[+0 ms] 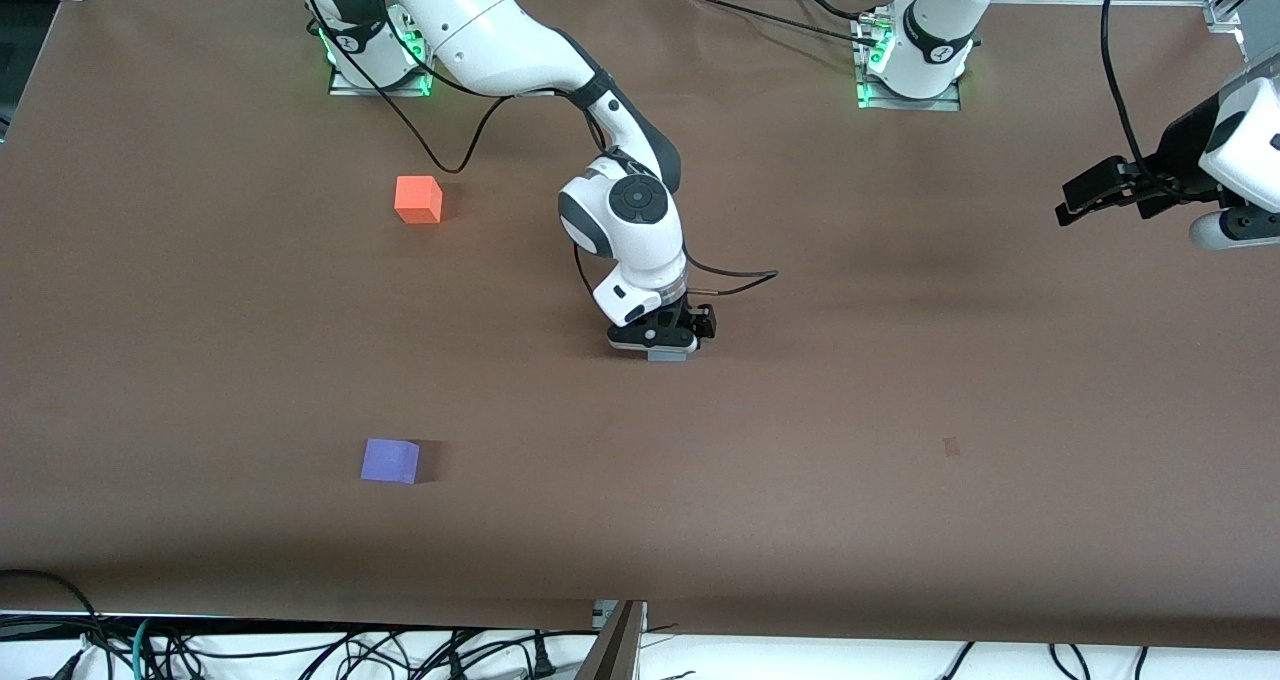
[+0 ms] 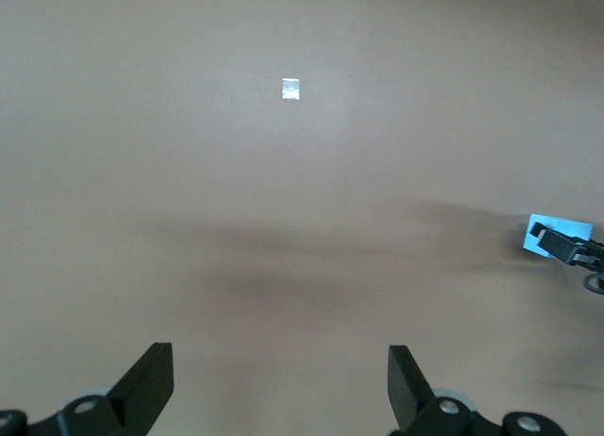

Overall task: Place blue block between orange and purple blocks
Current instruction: 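Carry the light-blue cube with the right gripper toward the orange cube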

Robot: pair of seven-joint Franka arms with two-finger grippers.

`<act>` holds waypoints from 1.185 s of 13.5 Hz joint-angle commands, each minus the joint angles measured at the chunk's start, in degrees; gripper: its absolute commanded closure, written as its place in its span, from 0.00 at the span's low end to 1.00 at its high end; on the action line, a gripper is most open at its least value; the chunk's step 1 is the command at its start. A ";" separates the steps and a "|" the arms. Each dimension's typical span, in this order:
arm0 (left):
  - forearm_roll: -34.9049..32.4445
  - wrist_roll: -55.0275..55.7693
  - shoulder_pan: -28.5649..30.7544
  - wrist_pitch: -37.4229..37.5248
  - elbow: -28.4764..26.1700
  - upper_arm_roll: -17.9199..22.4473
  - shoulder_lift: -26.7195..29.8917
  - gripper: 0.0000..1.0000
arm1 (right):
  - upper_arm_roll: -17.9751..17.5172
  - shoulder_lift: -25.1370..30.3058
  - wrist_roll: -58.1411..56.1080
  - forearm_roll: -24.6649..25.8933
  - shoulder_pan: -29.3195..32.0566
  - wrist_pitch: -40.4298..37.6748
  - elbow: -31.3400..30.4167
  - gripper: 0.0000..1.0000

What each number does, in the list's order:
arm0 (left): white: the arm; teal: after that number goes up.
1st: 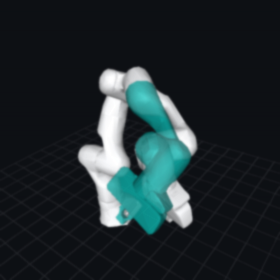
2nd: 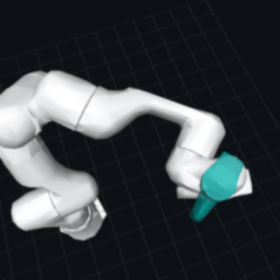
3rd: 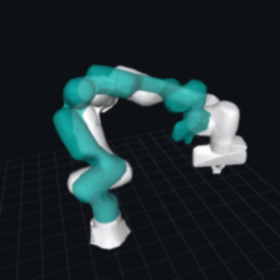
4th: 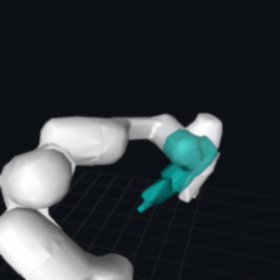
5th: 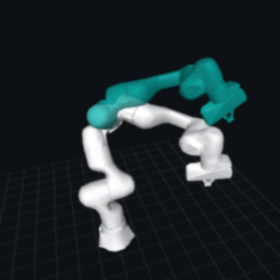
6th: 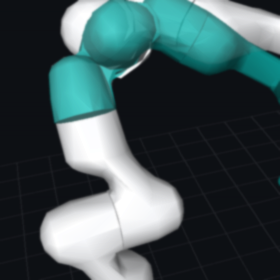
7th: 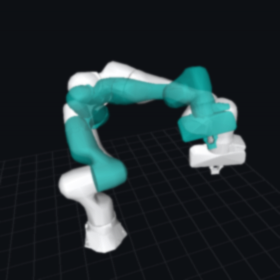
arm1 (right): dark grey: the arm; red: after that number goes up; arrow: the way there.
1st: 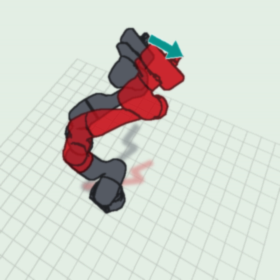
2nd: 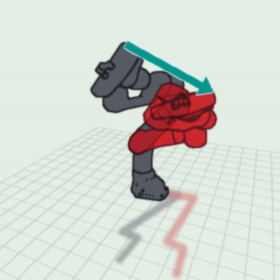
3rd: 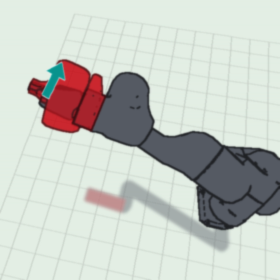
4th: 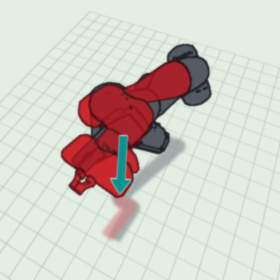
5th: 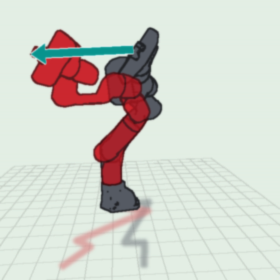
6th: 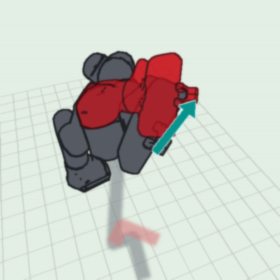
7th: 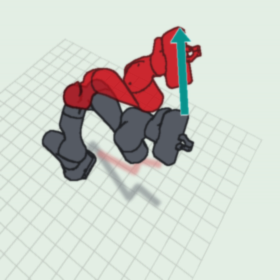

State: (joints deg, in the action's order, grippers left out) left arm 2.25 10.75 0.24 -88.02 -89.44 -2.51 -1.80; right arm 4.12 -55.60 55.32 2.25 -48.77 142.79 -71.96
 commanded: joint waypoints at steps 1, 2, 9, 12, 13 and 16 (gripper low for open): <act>-3.66 -0.90 0.64 1.26 -0.03 -1.71 0.84 0.00 | 0.80 -0.30 -1.00 1.36 -0.36 -0.75 1.38 0.83; -3.83 -0.99 0.64 3.18 -0.03 -1.80 0.92 0.00 | 0.80 -0.12 -2.92 1.44 -0.01 -0.84 0.94 0.96; -1.82 -2.84 2.04 6.10 1.01 -2.15 0.05 0.00 | 0.80 20.31 -28.54 -1.87 13.93 -15.89 -16.05 0.98; -1.82 -2.75 1.69 6.28 2.25 -2.24 -0.92 0.00 | 1.07 32.10 -44.30 -6.90 21.94 -8.96 -36.26 0.97; -1.82 -2.75 1.69 6.28 2.34 -2.24 -0.92 0.00 | 1.24 34.75 -45.46 -6.90 23.27 -5.62 -42.16 0.97; -1.73 -2.84 1.96 6.28 2.52 -2.06 -1.18 0.00 | 5.10 38.63 -49.24 -6.99 23.63 6.50 -56.77 0.96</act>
State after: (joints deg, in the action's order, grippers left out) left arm -0.10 9.32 1.39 -82.93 -88.86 -4.31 -2.03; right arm 7.97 -22.36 8.73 -3.94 -24.39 141.93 -117.12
